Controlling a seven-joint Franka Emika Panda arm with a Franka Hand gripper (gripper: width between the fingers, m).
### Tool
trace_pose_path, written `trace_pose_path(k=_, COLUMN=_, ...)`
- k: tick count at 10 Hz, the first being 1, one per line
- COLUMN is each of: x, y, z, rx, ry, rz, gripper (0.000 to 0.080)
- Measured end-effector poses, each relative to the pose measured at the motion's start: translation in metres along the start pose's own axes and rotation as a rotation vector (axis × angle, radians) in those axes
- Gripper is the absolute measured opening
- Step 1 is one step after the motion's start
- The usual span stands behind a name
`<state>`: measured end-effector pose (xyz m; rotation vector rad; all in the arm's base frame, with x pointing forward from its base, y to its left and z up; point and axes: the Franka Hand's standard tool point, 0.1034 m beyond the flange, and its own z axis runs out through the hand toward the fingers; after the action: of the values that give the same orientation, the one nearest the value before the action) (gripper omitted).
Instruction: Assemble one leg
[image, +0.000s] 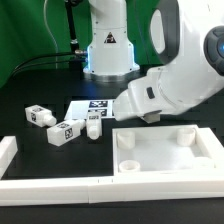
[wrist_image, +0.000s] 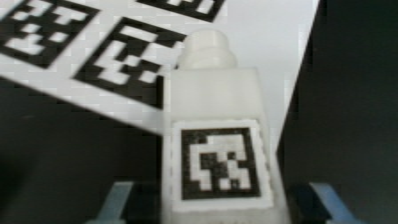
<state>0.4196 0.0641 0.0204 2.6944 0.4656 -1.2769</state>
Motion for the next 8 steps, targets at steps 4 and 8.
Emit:
trace_pose_path(k=4, x=-0.003, y=0.038, z=-0.099, rx=0.034, ry=0.181, rz=0.046, gripper=0.0285)
trace_pose_path(k=8, x=0.002, y=0.038, z=-0.095, rx=0.004, ry=0.442, rz=0.033, gripper=0.0285)
